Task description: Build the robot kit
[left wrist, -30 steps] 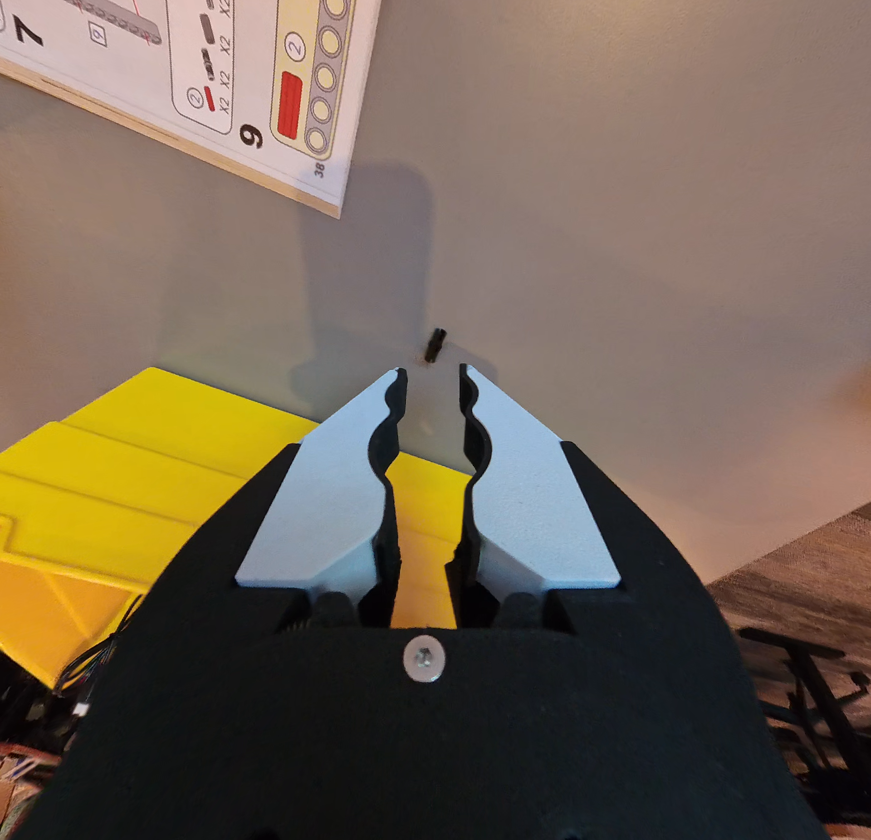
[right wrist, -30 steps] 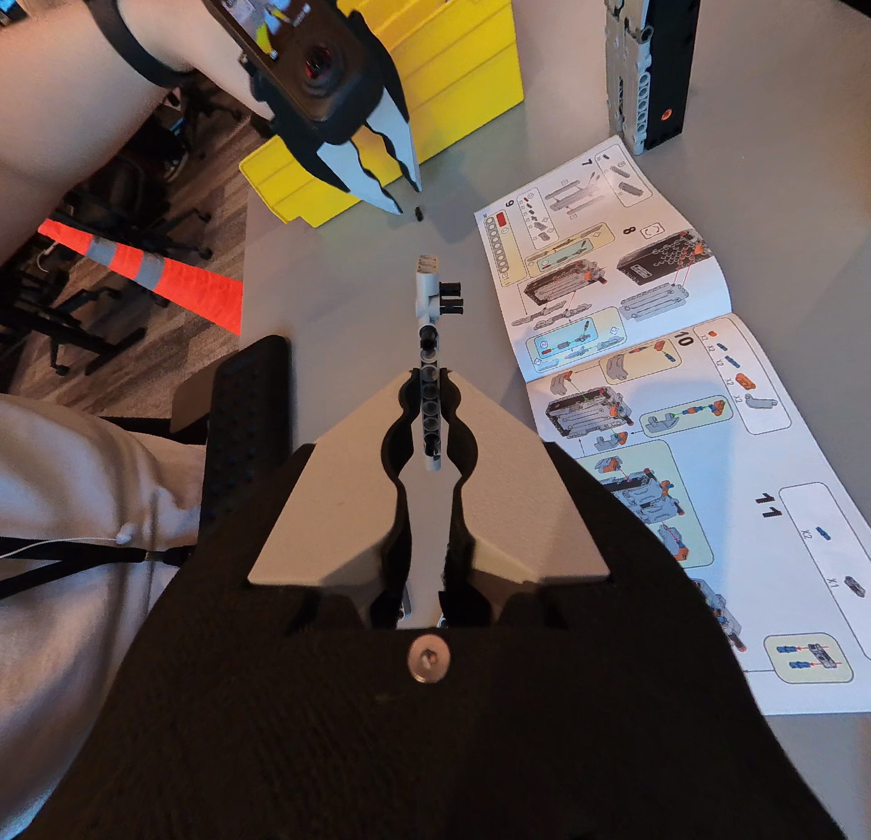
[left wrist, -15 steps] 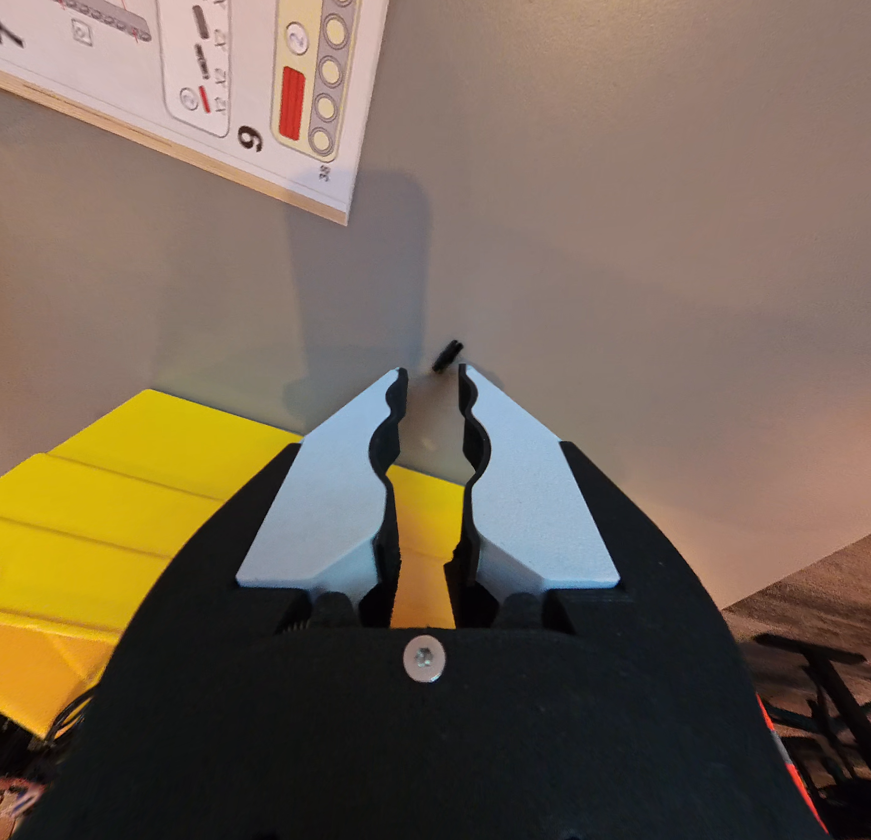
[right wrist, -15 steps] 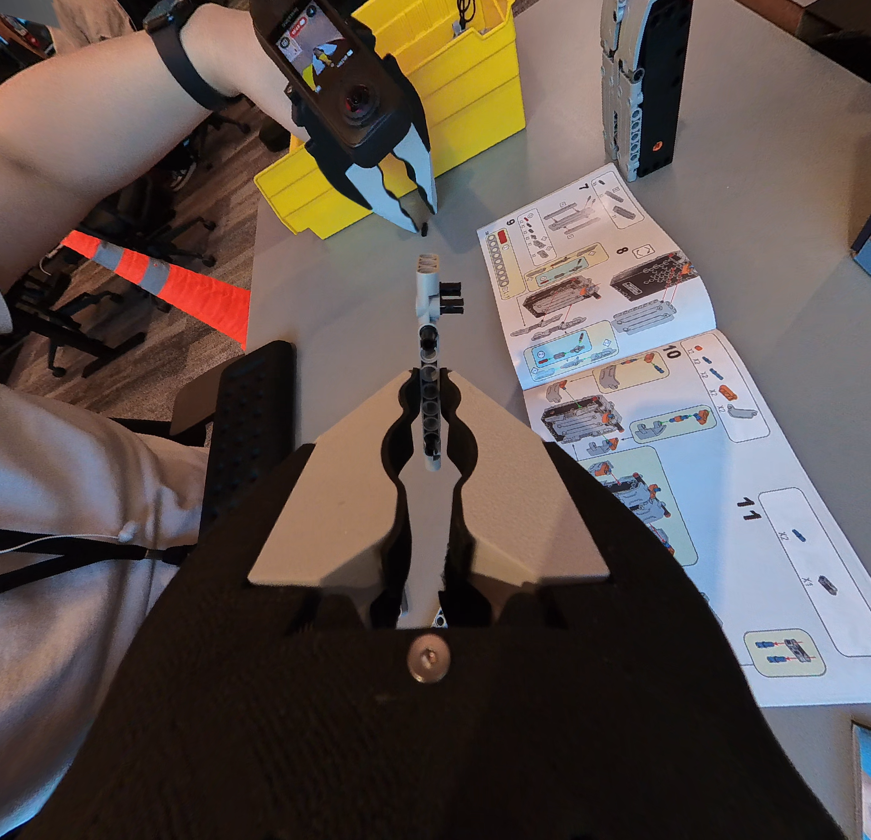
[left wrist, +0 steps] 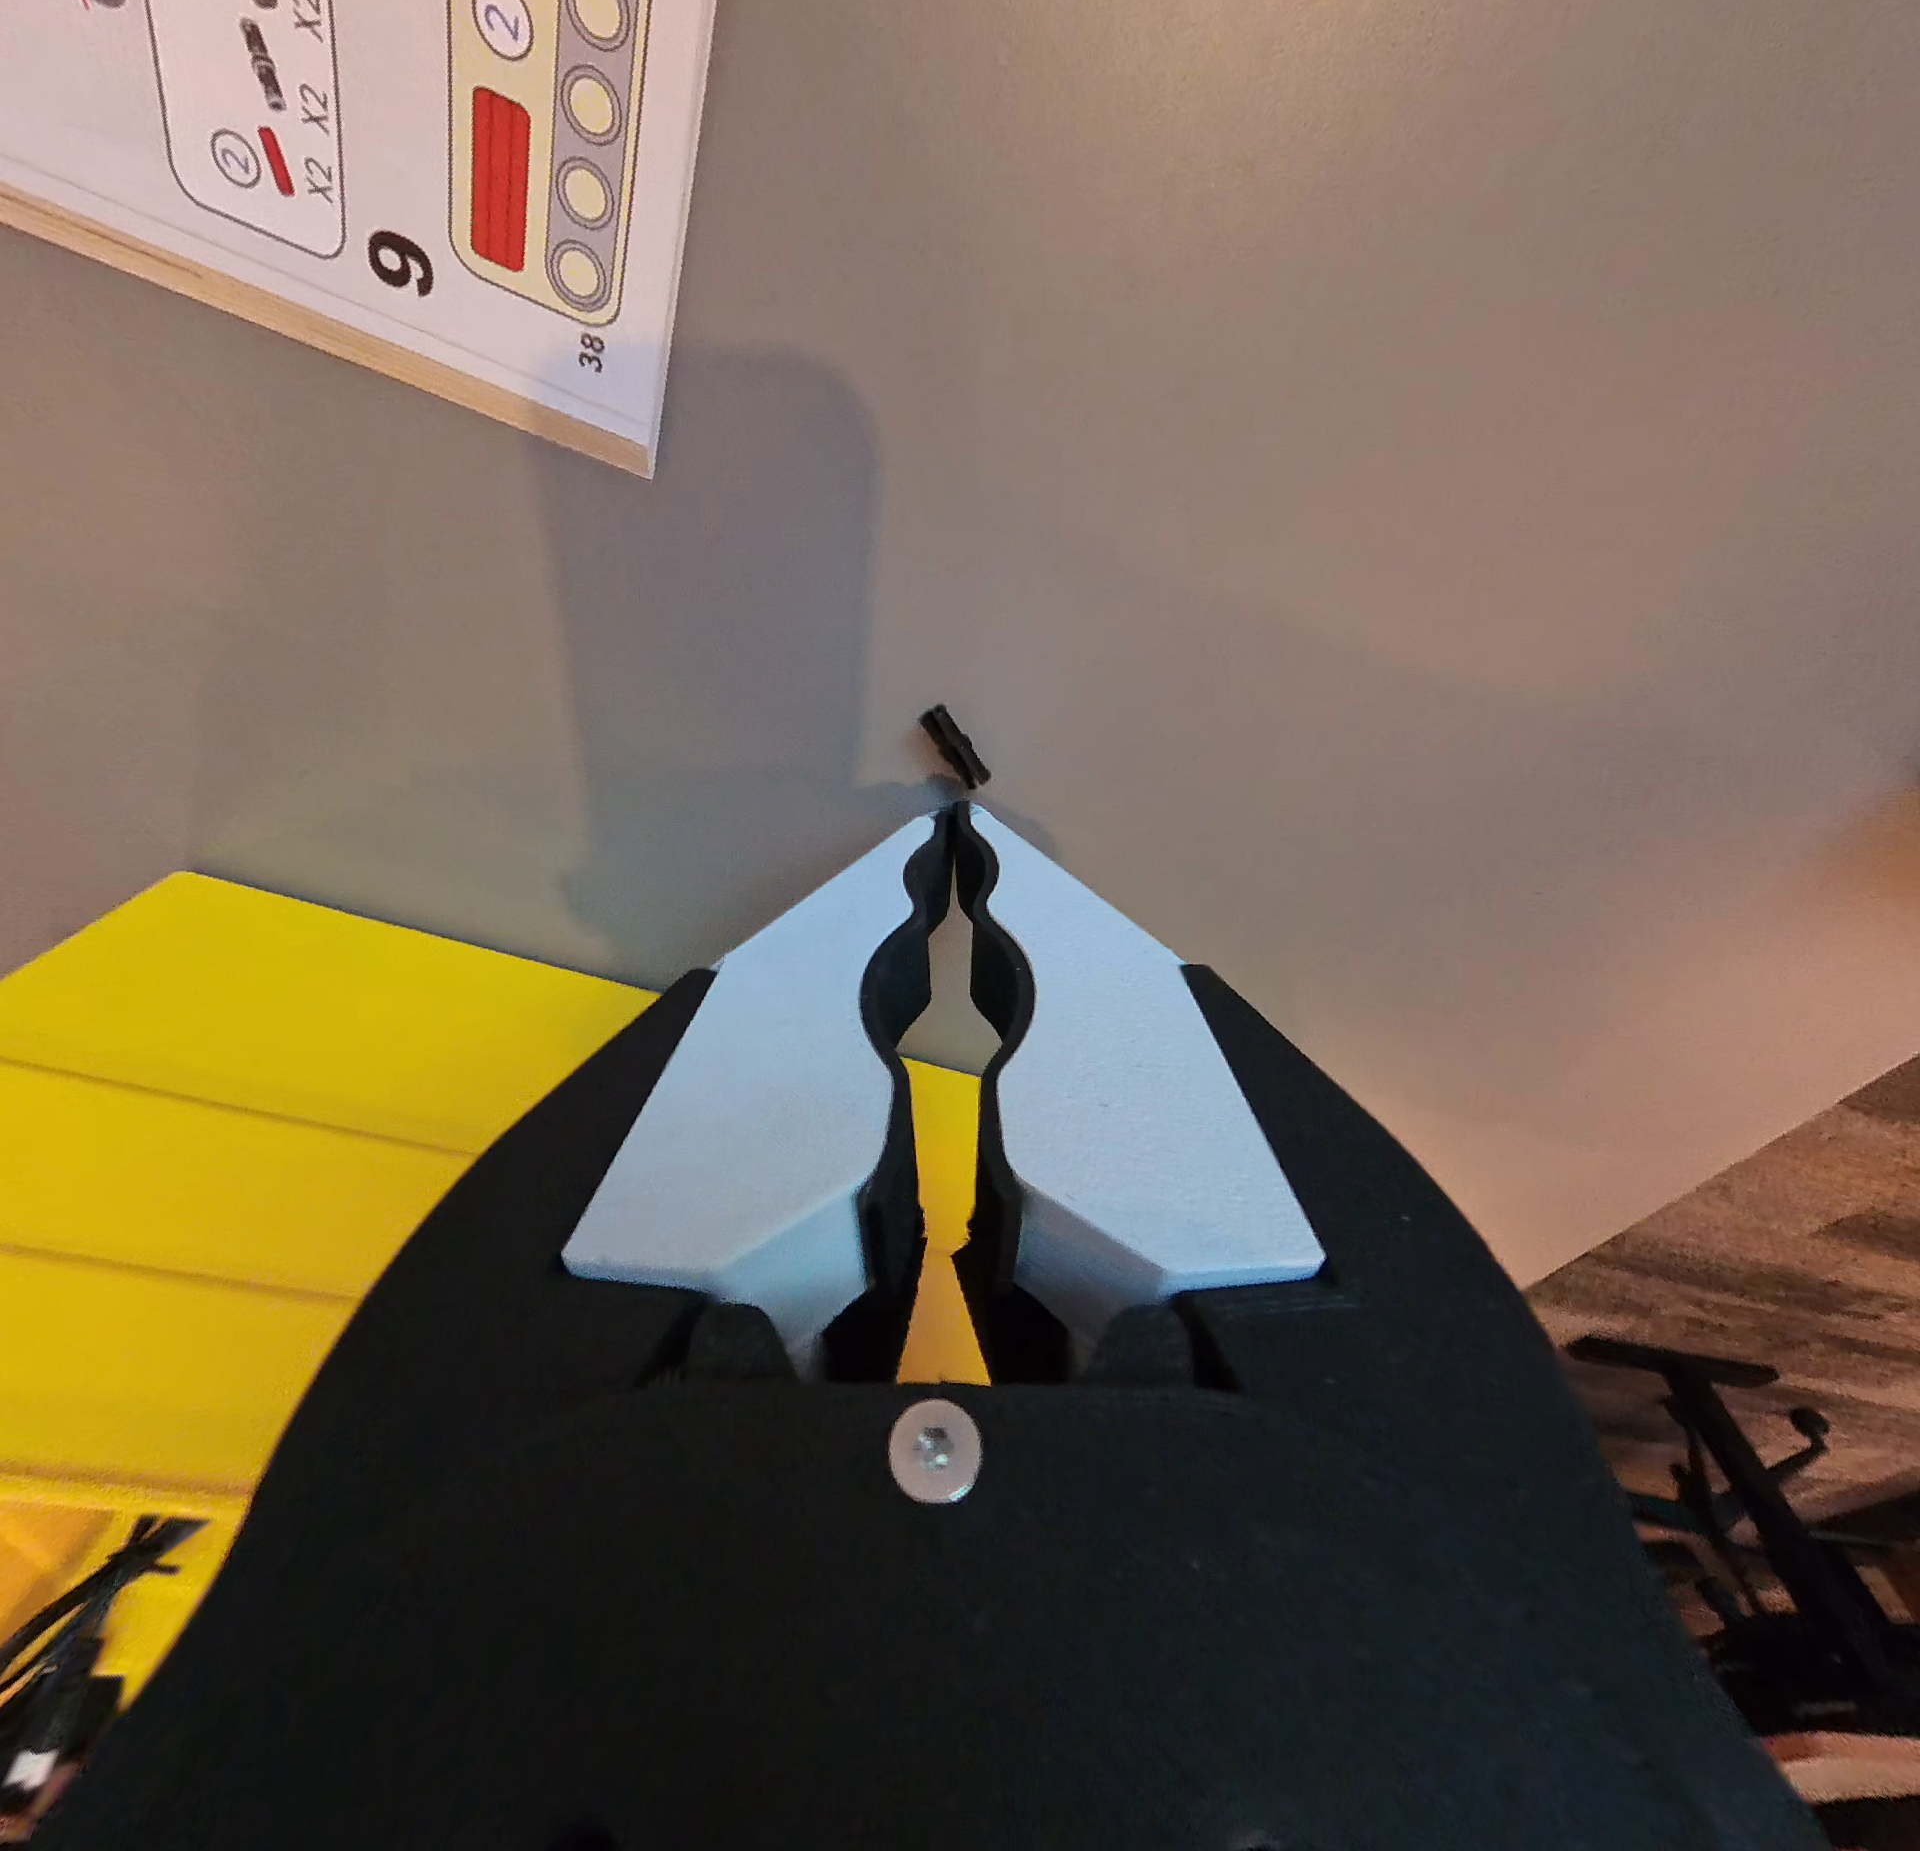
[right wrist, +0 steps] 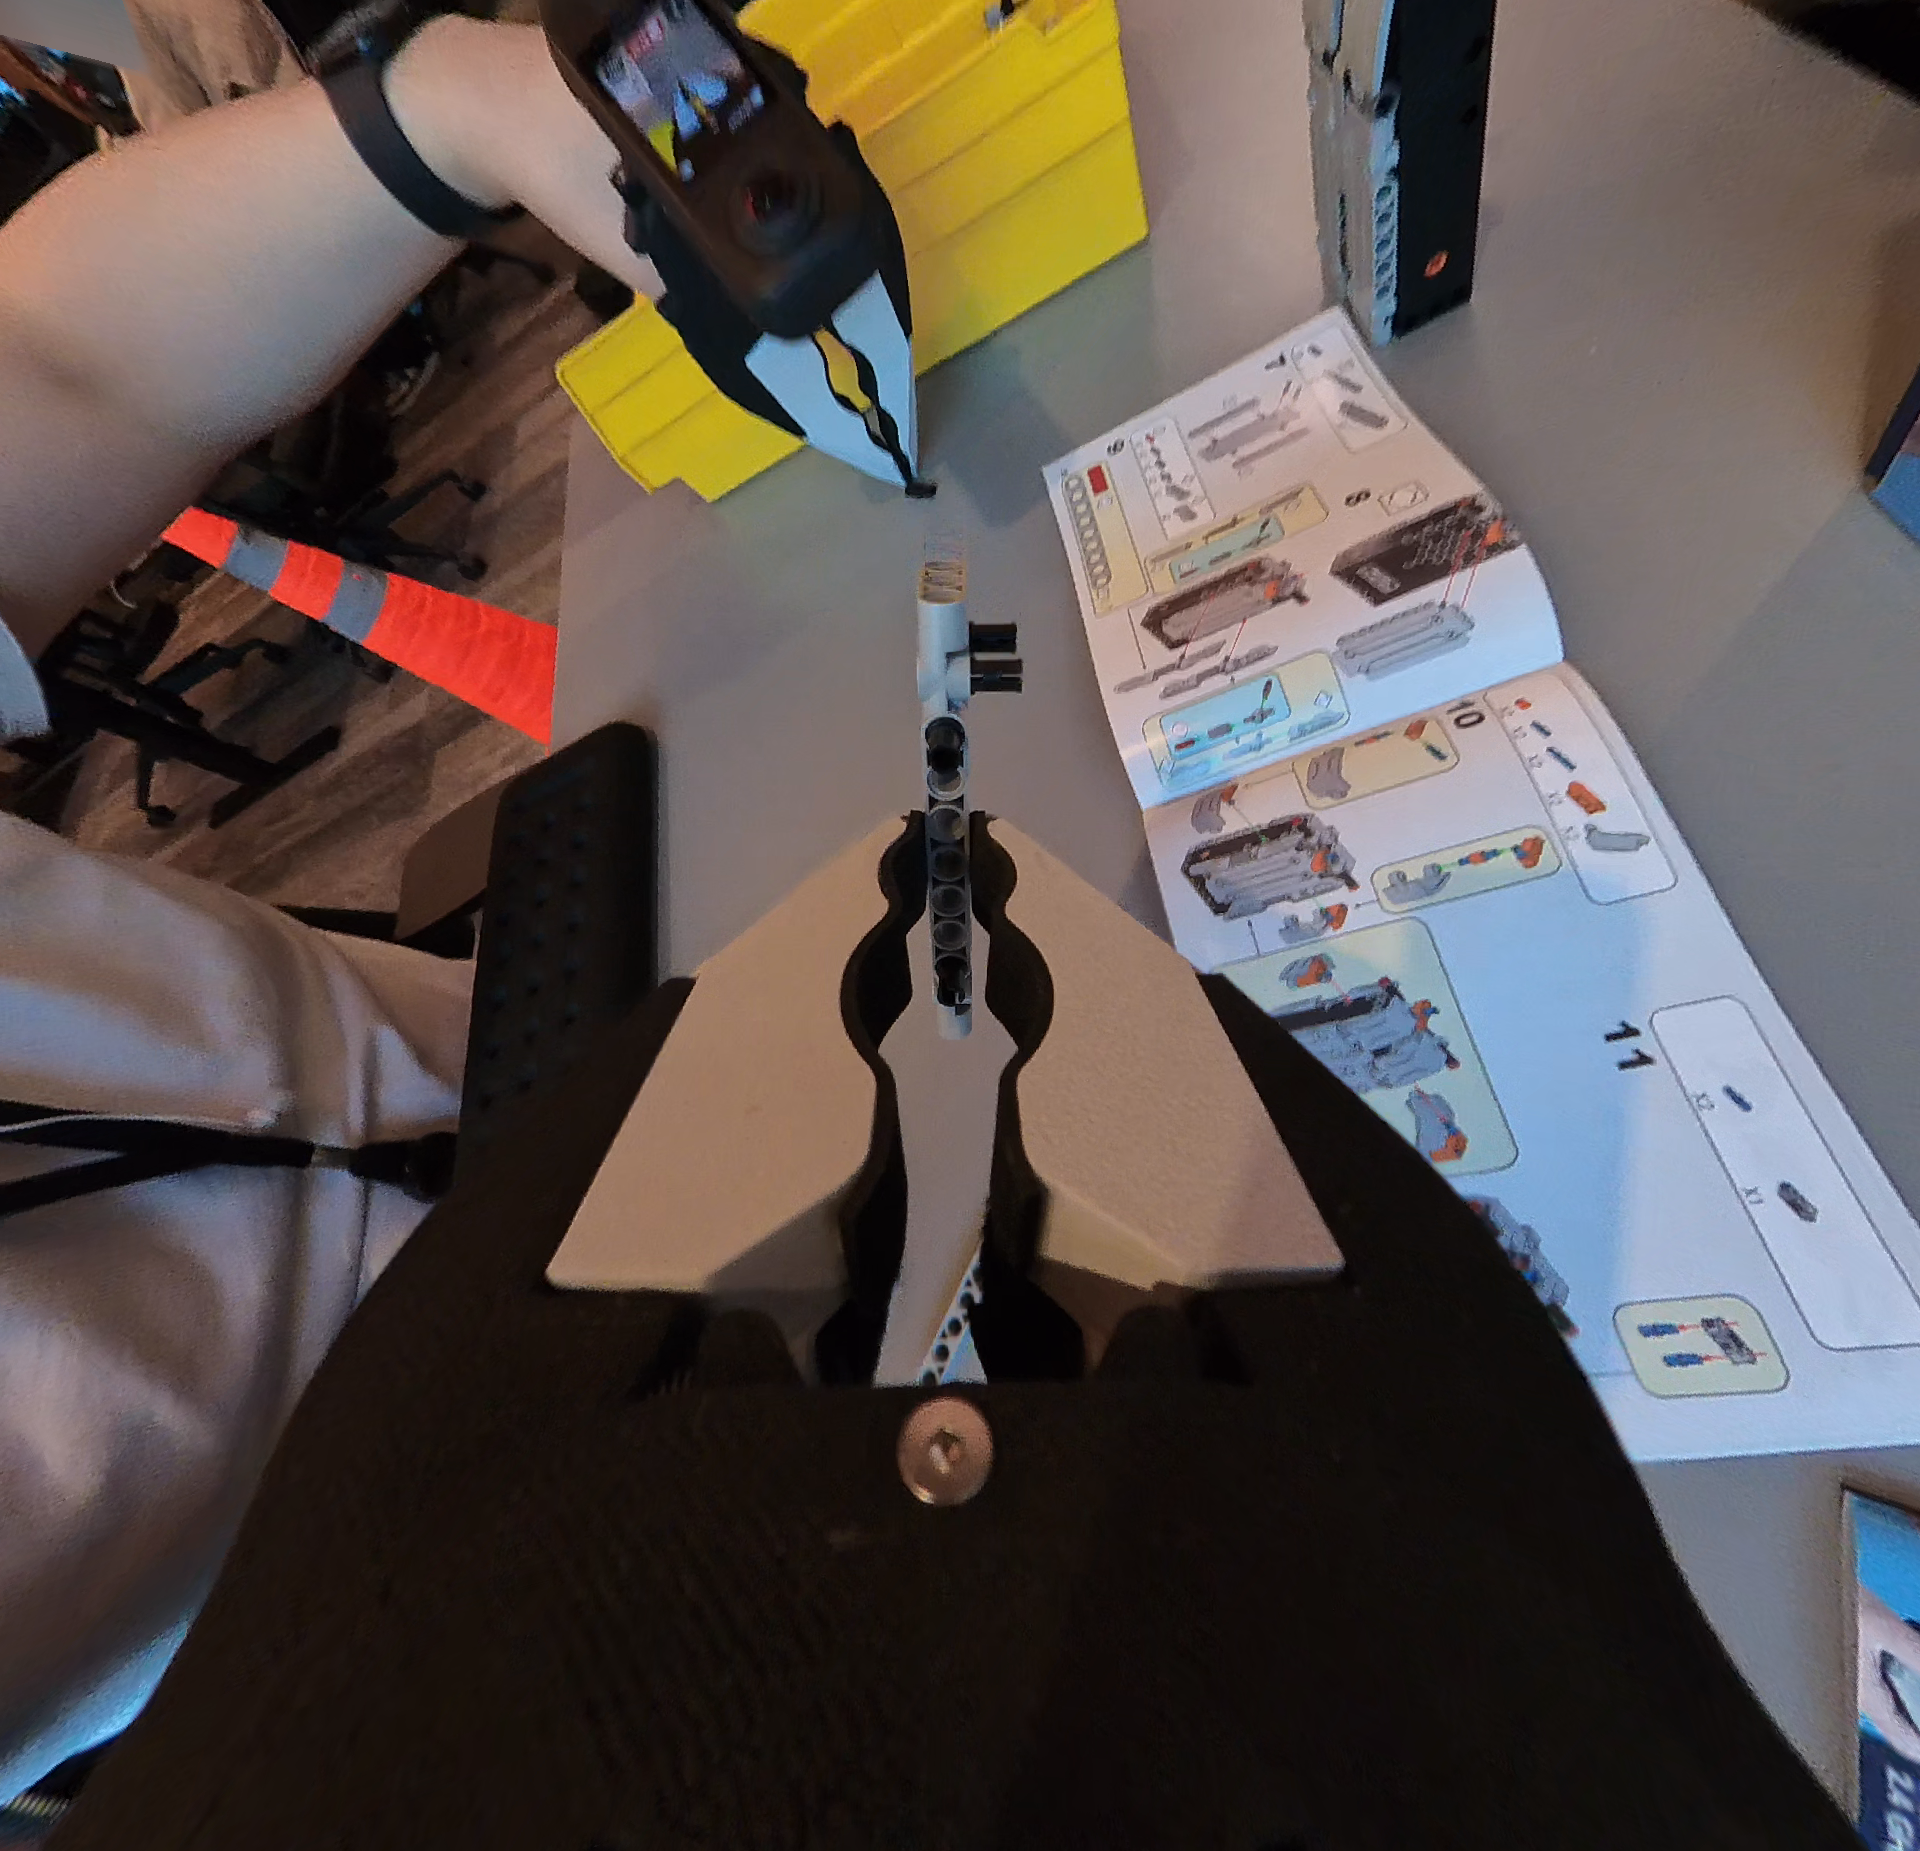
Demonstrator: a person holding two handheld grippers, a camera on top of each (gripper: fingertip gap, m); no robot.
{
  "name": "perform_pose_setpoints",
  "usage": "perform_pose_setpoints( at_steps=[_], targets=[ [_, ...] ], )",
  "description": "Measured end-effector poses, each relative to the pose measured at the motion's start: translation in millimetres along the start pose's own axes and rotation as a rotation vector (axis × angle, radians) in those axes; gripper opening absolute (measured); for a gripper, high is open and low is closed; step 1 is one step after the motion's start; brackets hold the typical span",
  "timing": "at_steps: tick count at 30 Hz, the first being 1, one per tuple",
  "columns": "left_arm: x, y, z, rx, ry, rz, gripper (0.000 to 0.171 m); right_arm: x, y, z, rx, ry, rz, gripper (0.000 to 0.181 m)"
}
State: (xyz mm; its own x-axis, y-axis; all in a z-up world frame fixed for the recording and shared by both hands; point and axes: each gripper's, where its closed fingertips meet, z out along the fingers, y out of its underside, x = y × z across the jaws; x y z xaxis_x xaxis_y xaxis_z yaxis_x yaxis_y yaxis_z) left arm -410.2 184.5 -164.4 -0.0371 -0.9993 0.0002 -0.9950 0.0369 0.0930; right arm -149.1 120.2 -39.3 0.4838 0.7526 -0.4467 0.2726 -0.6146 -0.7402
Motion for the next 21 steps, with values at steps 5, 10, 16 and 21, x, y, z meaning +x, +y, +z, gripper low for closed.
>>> perform_pose_setpoints(
  at_steps=[5, 10, 16, 21],
  targets=[
    [7.8, -3.7, -21.9, 0.096, -0.010, -0.053, 0.000, -6.4, 25.1, 13.0, -0.194, 0.066, -0.055, 0.006],
    [16.7, 0.9, -62.1, 0.152, -0.046, -0.076, 0.000, -13.2, 55.8, 39.4, -0.472, 0.204, -0.166, 0.006],
    [29.5, 8.0, -101.3, 0.200, -0.057, -0.091, 0.000, -12.2, 83.3, 69.1, -0.722, 0.328, -0.343, 0.006],
    [31.4, 9.9, -127.8, 0.263, -0.059, -0.113, 0.000, -5.4, 95.2, 78.5, -0.832, 0.380, -0.375, 0.006]
  ],
)
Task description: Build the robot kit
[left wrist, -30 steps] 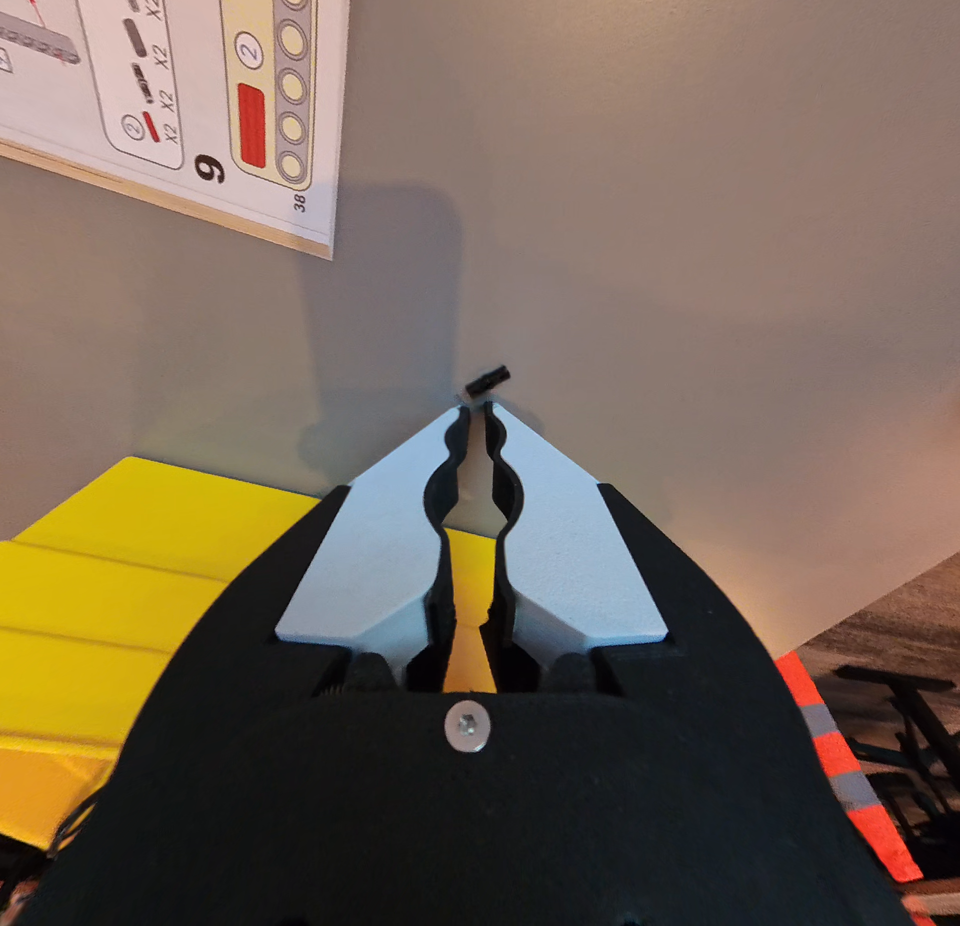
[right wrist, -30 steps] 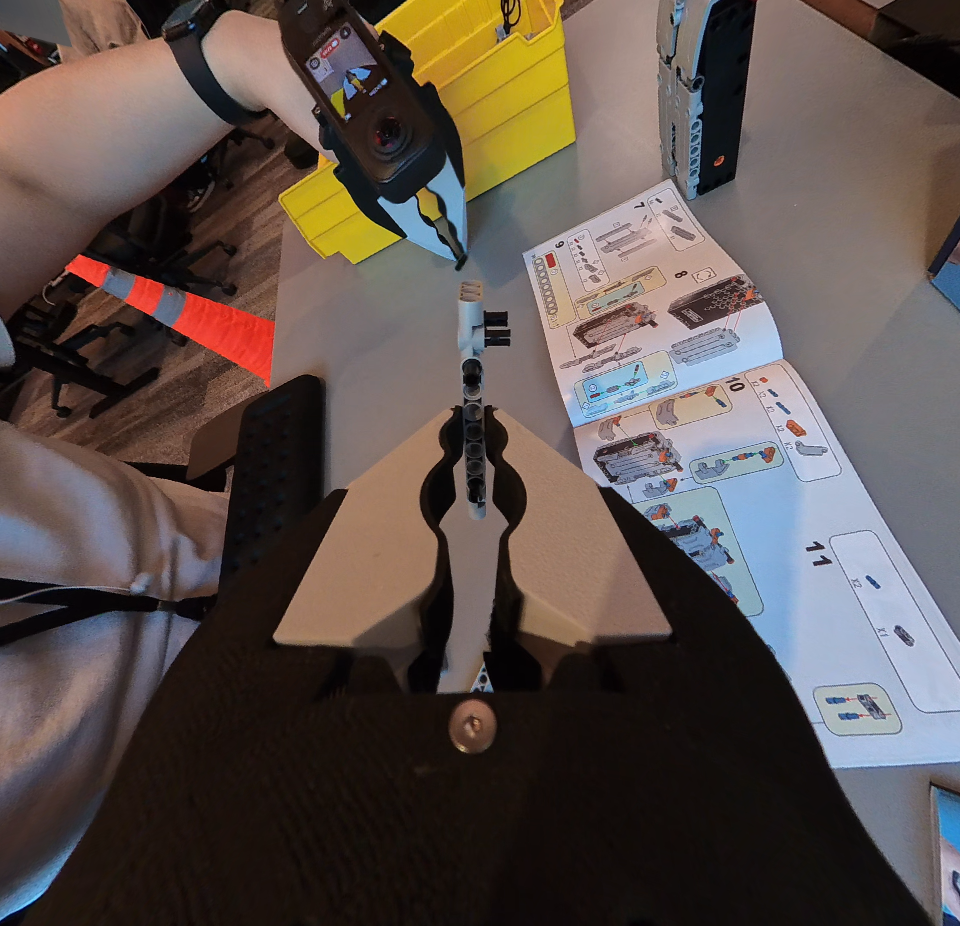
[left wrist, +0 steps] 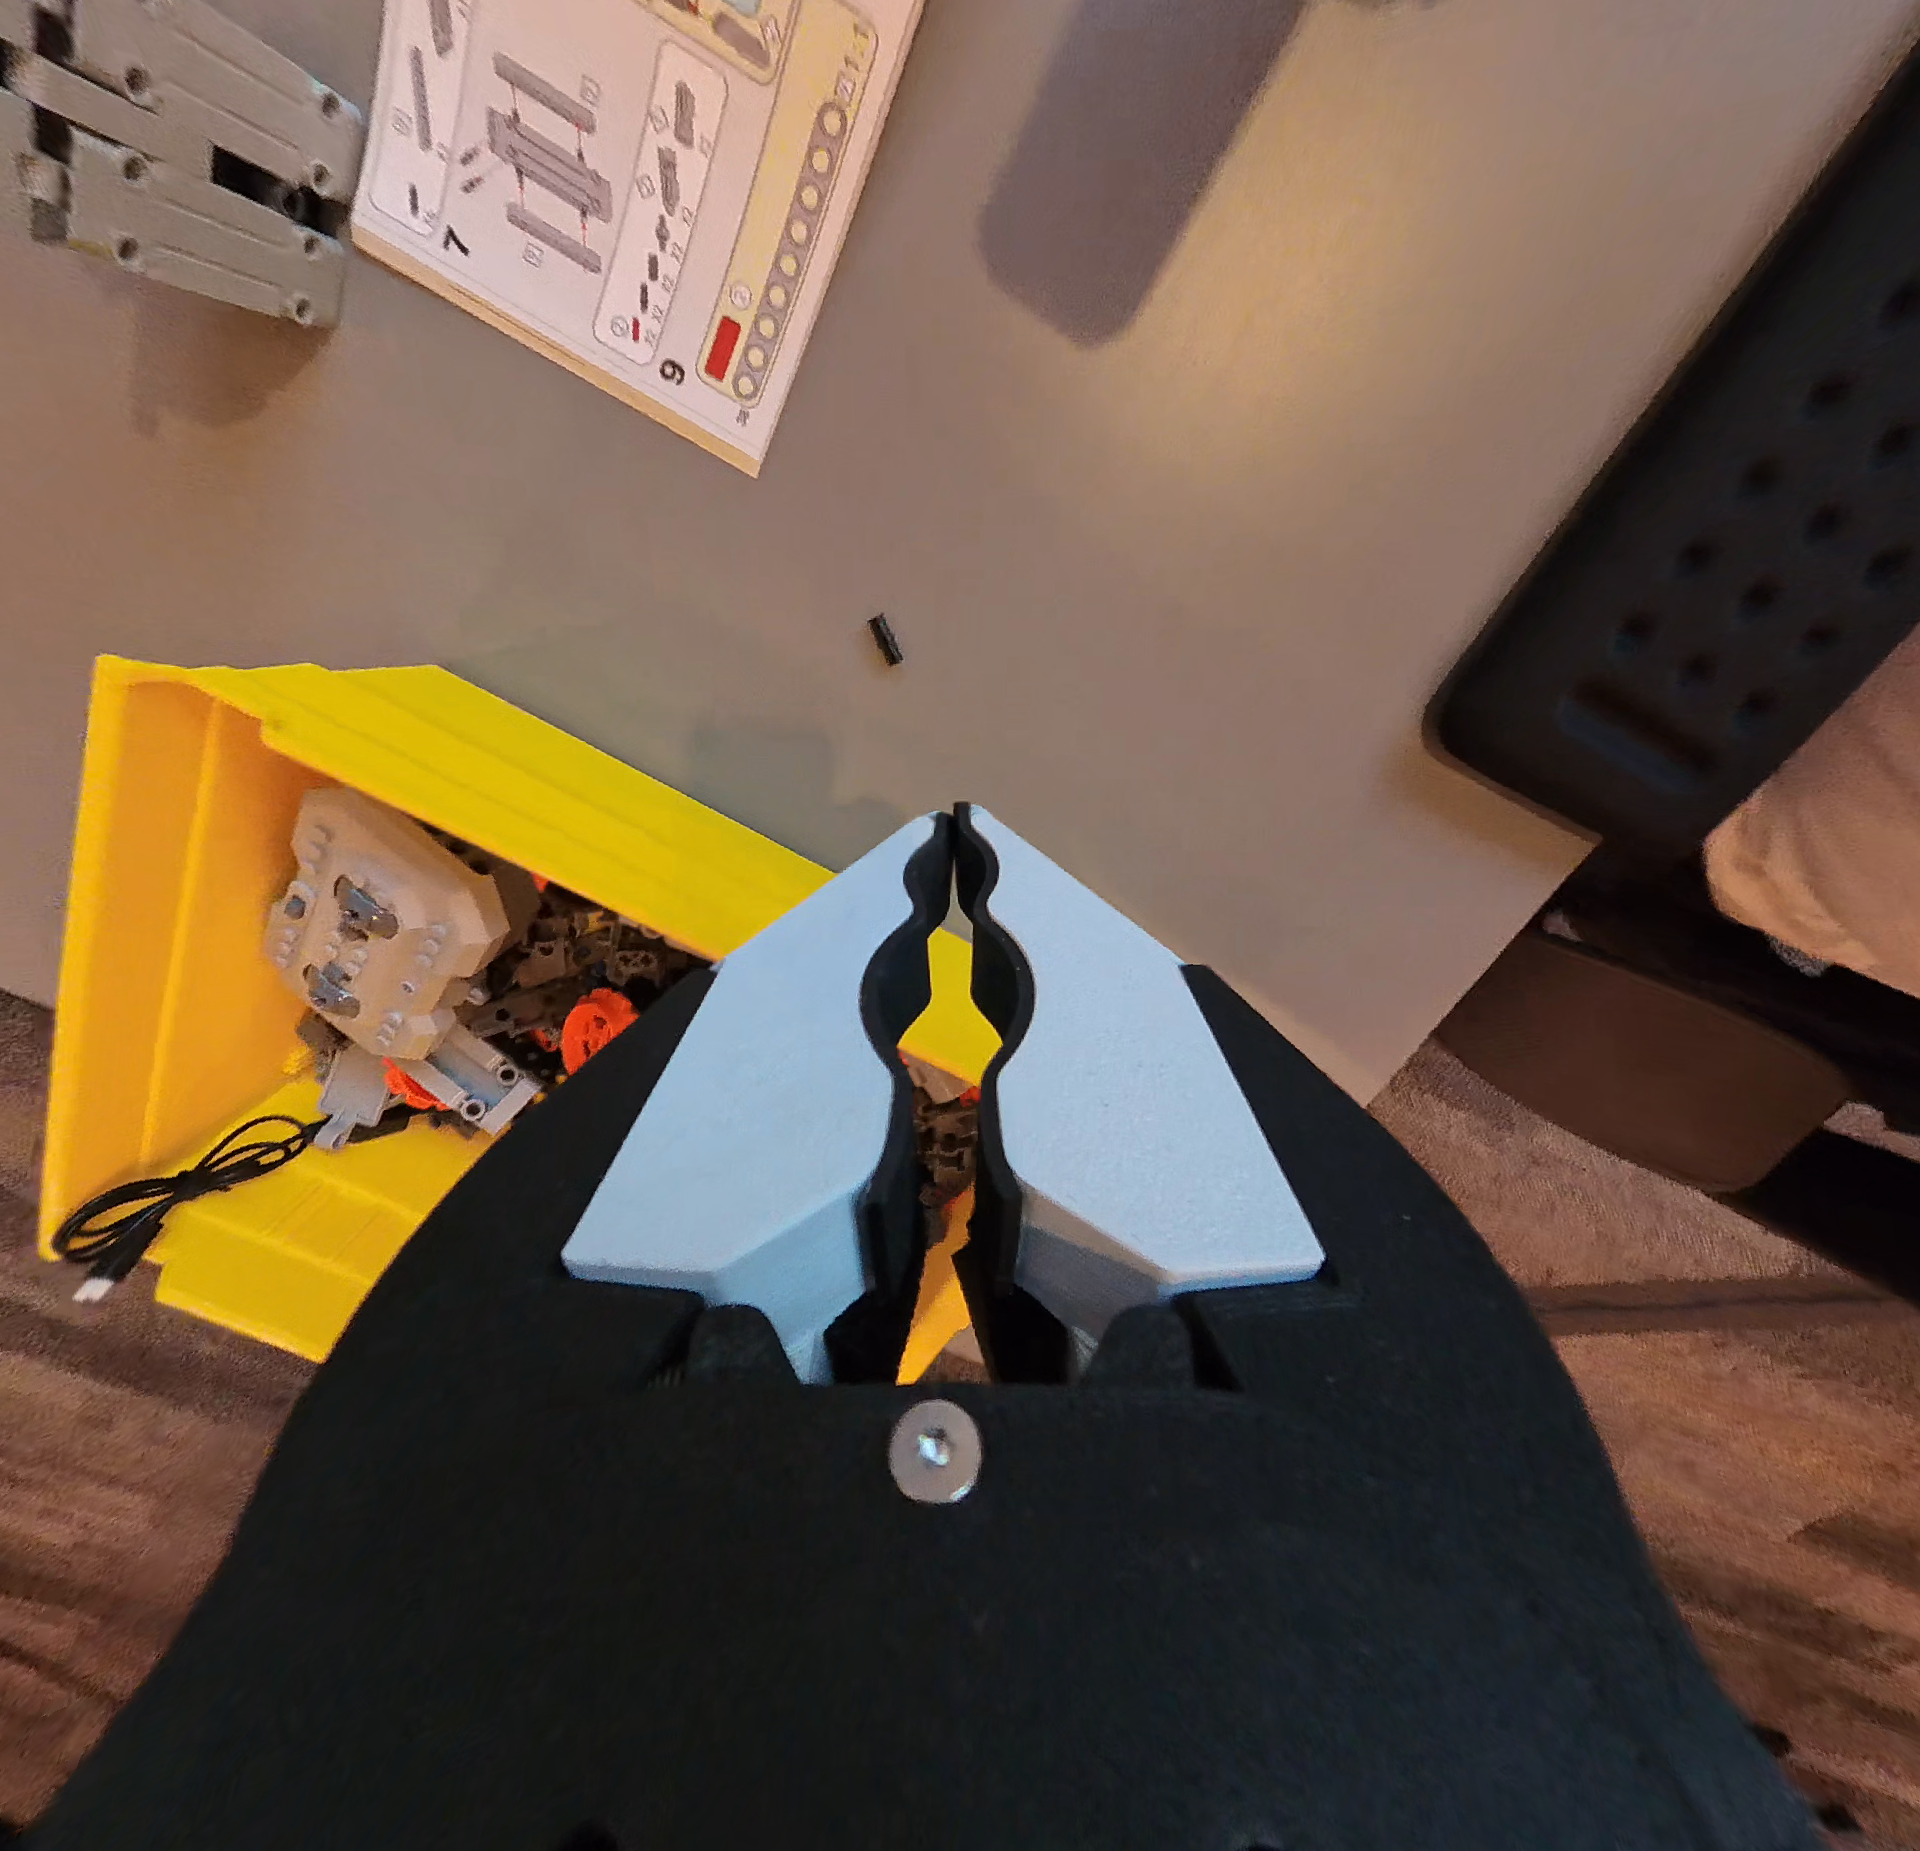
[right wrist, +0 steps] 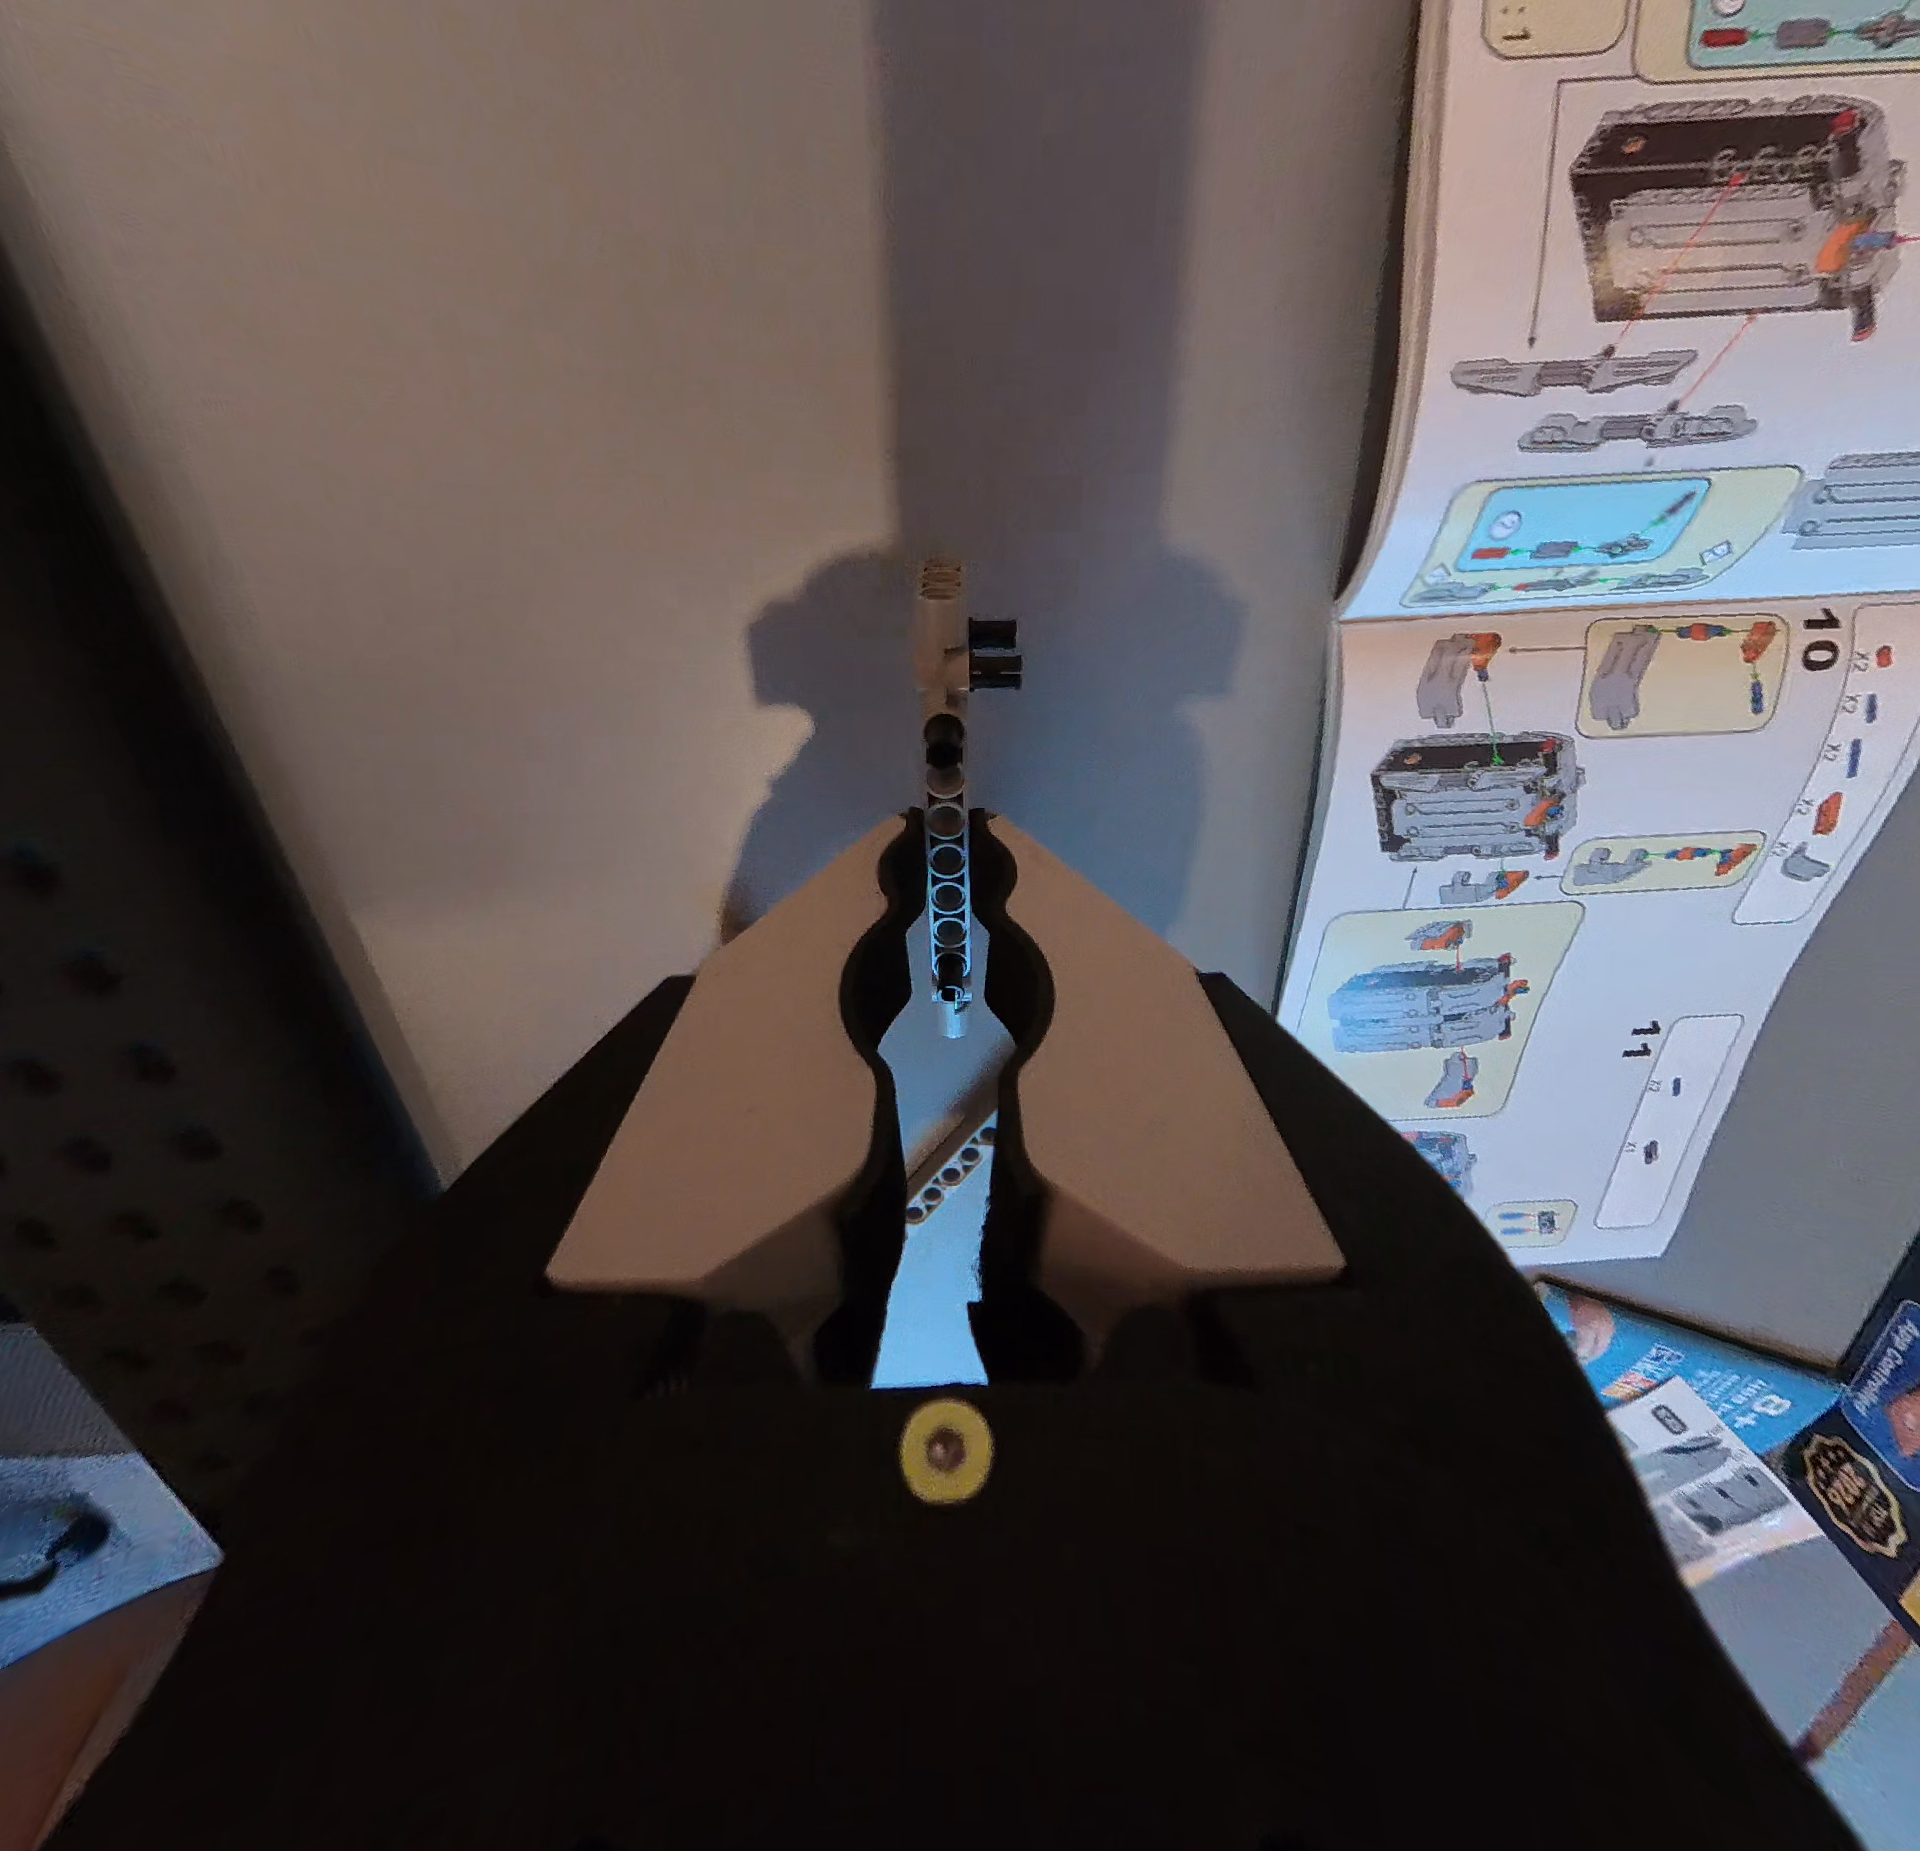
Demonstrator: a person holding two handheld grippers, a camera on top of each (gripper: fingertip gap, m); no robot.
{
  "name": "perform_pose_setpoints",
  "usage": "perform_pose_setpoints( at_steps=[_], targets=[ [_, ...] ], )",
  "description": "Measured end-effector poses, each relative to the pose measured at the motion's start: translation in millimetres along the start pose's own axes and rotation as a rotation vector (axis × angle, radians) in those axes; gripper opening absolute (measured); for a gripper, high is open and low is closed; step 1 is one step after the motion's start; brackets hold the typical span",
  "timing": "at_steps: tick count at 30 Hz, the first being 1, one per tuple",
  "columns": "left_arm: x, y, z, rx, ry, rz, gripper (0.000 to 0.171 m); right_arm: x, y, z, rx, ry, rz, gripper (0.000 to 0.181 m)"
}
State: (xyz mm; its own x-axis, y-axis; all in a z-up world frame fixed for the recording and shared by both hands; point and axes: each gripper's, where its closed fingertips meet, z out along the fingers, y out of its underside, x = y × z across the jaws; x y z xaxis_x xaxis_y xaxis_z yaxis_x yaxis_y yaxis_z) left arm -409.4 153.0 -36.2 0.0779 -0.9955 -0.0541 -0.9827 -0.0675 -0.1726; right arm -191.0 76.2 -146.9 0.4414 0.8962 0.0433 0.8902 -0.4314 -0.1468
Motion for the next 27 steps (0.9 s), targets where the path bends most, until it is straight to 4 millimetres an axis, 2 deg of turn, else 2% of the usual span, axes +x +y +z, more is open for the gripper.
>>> perform_pose_setpoints(
  at_steps=[5, 11, 13, 17, 20, 23, 25, 27],
  targets=[
    [13.8, -23.4, -23.1, 0.117, 0.086, 0.006, 0.000, -0.4, -1.1, 7.2, -0.071, 0.015, -0.017, 0.006],
    [27.0, -45.8, -36.3, 0.166, 0.158, 0.024, 0.000, 0.1, -3.0, 8.2, -0.079, 0.026, -0.040, 0.007],
    [33.2, -52.2, -40.1, 0.186, 0.182, 0.038, 0.000, -2.9, -4.2, 7.8, -0.053, 0.005, -0.053, 0.017],
    [48.1, -68.8, -52.2, 0.280, 0.275, 0.033, 0.000, -1.6, -10.8, -11.1, 0.061, -0.012, -0.052, 0.030],
    [45.6, -71.6, -57.5, 0.318, 0.288, 0.005, 0.000, -4.1, -16.4, -30.0, 0.164, -0.040, -0.048, 0.030],
    [26.0, -57.7, -44.1, 0.256, 0.166, -0.066, 0.000, -1.4, -8.3, -35.3, 0.161, -0.028, -0.056, 0.031],
    [8.9, -40.6, -20.1, 0.159, 0.037, -0.150, 0.000, 2.7, -6.4, -37.3, 0.164, -0.009, -0.063, 0.031],
    [2.6, -26.8, 10.9, 0.072, -0.019, -0.252, 0.000, 5.3, -9.8, -40.9, 0.187, -0.004, -0.060, 0.031]
  ],
)
